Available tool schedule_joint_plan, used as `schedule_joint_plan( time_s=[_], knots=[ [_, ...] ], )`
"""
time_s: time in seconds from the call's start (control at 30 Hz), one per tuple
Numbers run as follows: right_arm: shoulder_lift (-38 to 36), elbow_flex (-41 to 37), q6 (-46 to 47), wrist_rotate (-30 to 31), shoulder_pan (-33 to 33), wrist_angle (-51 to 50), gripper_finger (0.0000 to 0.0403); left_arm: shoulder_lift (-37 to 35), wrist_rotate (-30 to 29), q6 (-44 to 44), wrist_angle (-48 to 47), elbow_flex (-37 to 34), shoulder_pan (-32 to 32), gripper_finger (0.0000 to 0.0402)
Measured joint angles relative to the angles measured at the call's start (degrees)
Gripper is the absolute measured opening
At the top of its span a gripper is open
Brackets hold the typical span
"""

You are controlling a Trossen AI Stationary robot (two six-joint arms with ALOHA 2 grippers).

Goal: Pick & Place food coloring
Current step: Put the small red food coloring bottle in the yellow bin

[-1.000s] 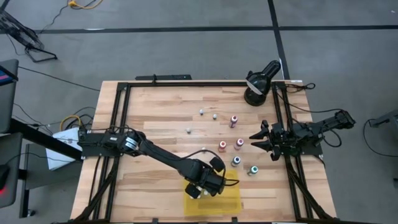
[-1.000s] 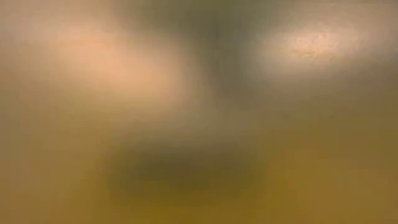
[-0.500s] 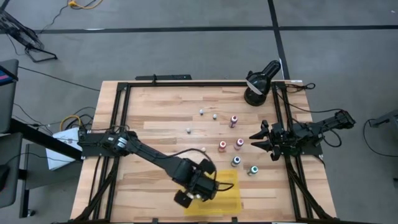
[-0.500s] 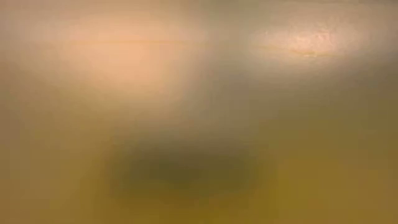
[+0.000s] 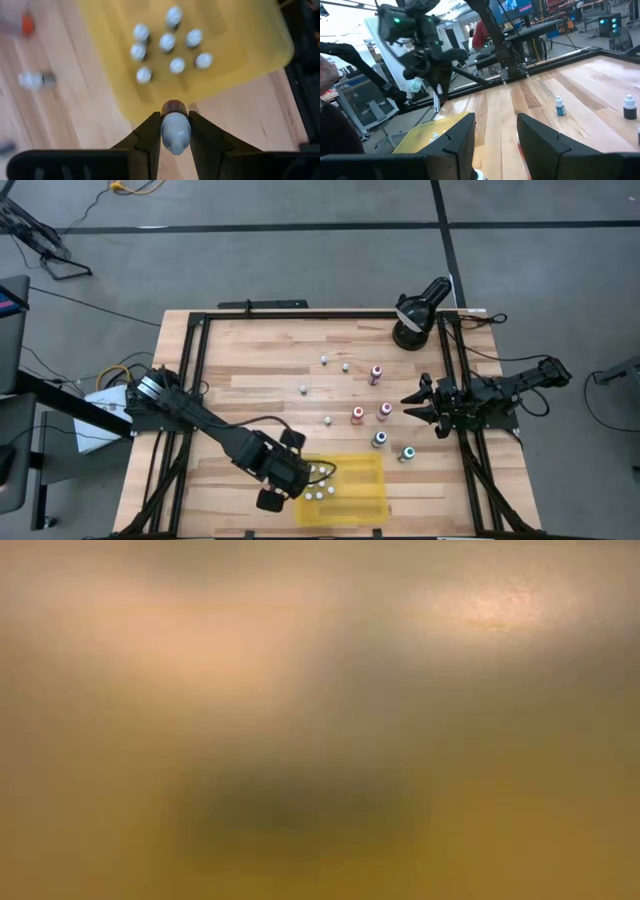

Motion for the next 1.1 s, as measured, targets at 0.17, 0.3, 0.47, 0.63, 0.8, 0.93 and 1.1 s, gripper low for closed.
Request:
schedule_joint_plan(
  time_s=[0.17,0.3,0.47,0.63,0.8,0.93,1.1],
  knots=[
    [0.0,0.0,0.0,0.0,0.0,0.0,0.0138,0.4,-0.1,-8.2,0.8,-0.6,1.1,0.008],
    [0.0,0.0,0.0,0.0,0.0,0.0,0.0138,2.7,1.1,-11.4,0.8,0.1,2.2,0.008],
    [0.0,0.0,0.0,0.0,0.0,0.0,0.0137,6.4,4.0,-11.1,0.3,2.3,2.5,0.008],
    [0.0,0.0,0.0,0.0,0.0,0.0,0.0139,8.6,4.0,-10.1,-0.8,5.5,2.8,0.008],
    [0.0,0.0,0.0,0.0,0.0,0.0,0.0137,9.2,3.9,-10.3,-0.8,6.6,3.8,0.008],
    [0.0,0.0,0.0,0.0,0.0,0.0,0.0138,9.2,4.0,-10.4,-1.5,6.6,4.3,0.008],
    [0.0,0.0,0.0,0.0,0.0,0.0,0.0138,9.2,3.0,-5.9,-2.0,9.0,4.3,0.008]
  ],
)
